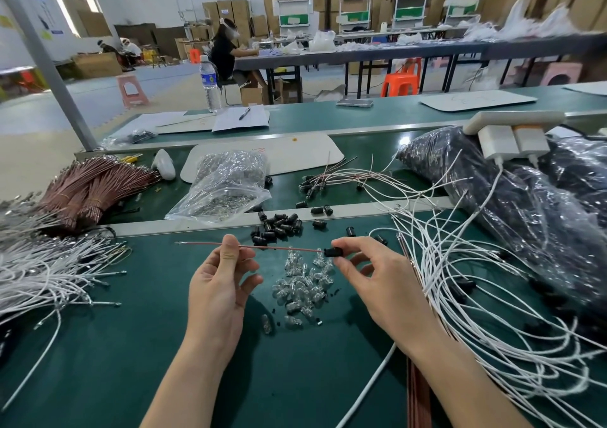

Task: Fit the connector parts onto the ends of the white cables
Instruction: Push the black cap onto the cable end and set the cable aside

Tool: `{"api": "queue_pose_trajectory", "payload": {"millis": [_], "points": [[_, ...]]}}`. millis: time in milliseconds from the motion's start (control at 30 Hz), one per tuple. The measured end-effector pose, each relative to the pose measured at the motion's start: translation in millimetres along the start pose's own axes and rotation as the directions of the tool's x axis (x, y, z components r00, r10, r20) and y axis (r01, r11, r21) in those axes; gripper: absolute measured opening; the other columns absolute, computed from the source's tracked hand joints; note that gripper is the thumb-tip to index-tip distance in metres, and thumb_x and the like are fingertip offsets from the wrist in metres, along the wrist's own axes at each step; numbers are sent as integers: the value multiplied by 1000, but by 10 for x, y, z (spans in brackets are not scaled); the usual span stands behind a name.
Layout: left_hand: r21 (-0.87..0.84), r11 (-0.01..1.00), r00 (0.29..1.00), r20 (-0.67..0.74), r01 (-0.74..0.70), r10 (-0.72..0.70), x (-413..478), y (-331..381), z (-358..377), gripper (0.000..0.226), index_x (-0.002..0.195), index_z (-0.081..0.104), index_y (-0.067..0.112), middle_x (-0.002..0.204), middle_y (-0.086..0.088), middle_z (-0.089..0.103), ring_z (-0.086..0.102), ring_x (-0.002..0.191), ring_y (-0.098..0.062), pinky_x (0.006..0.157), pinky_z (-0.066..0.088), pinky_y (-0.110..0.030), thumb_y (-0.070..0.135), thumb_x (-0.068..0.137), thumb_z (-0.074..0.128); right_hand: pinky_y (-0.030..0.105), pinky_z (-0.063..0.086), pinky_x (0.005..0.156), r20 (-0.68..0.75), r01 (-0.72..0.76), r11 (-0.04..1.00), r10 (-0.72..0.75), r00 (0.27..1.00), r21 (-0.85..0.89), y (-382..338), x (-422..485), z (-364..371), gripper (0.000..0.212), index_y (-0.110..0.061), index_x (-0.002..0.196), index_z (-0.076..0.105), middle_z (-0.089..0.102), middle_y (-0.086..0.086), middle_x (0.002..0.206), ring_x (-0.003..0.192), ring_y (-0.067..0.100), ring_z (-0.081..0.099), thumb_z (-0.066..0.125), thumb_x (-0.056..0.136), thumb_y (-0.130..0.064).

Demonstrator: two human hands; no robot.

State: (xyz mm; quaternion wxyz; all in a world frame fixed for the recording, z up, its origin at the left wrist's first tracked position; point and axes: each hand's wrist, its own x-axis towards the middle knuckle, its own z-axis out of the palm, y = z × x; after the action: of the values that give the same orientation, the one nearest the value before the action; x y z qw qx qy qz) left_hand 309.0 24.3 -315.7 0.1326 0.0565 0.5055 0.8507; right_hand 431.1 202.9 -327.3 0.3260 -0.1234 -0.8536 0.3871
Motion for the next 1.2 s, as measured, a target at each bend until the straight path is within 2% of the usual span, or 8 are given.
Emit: {"api": "queue_pose_trajectory", "payload": {"millis": [167, 300, 433, 600, 867, 1067, 1133, 1200], "points": [[6, 999, 999, 21, -34, 33, -10, -28, -16, 20, 90, 64, 12, 79, -1, 71, 64, 63, -10, 55, 56, -21, 31, 86, 66, 24, 55, 70, -21, 41, 999, -41, 999, -22, -34, -20, -10, 25, -34, 112, 69, 66, -27, 93, 73, 9, 65, 73, 90, -23], [52, 996, 997, 47, -69, 67, -13, -39, -14, 17, 90, 68, 15, 86, -5, 74, 66, 67, -12, 57, 57, -22, 29, 82, 70, 21, 52, 76, 3, 64, 996, -64, 998, -63, -52, -20, -24, 21, -33, 110, 69, 65, -25, 97, 84, 4, 63, 73, 90, -28], [165, 982, 987, 148, -93, 69, -99, -64, 82, 26, 87, 73, 14, 86, -9, 73, 68, 69, -16, 58, 56, -24, 36, 73, 76, 18, 41, 93, 77, 182, 954, -169, 983, -237, -108, -40, -46, 23, -32, 113, 70, 64, -23, 103, 99, -1, 57, 68, 90, -37], [311, 941, 945, 326, -136, 29, -246, -166, 229, 16, 83, 75, 19, 75, -7, 71, 65, 64, -17, 57, 56, -26, 33, 75, 75, 25, 41, 88, 75, 320, 861, -317, 946, -396, -159, -56, 1, 24, -27, 110, 71, 69, -17, 95, 85, 7, 62, 66, 88, -38], [225, 962, 974, 199, -152, 108, -204, -47, 142, 16, 84, 76, 20, 82, -7, 73, 66, 67, -16, 59, 58, -26, 35, 81, 69, 22, 44, 89, 7, 276, 861, -302, 953, -428, -137, -31, -79, 26, -27, 118, 68, 67, -16, 99, 86, 7, 62, 63, 93, -33], [374, 898, 943, 315, -231, 111, -359, -186, 333, 23, 98, 73, 21, 79, -7, 72, 65, 63, -15, 53, 53, -24, 37, 81, 68, 23, 54, 81, 39, 334, 873, -343, 938, -354, -238, -44, -114, 24, -18, 119, 68, 69, -8, 100, 88, 8, 64, 65, 95, -23], [438, 856, 945, 287, -276, 158, -399, -196, 358, 24, 104, 67, 28, 80, -4, 71, 63, 62, -13, 53, 53, -25, 43, 85, 65, 22, 53, 83, -38, 266, 892, -300, 953, -364, -244, -7, -269, 25, -17, 119, 69, 69, -7, 100, 87, 9, 64, 68, 94, -19], [553, 771, 936, 315, -316, 158, -433, -213, 479, 10, 94, 67, 35, 78, 2, 70, 61, 61, -9, 53, 52, -25, 44, 93, 62, 18, 48, 86, -152, 183, 911, -254, 955, -370, -230, 43, -476, 25, -17, 119, 70, 69, -5, 101, 88, 10, 64, 69, 94, -17]]}}
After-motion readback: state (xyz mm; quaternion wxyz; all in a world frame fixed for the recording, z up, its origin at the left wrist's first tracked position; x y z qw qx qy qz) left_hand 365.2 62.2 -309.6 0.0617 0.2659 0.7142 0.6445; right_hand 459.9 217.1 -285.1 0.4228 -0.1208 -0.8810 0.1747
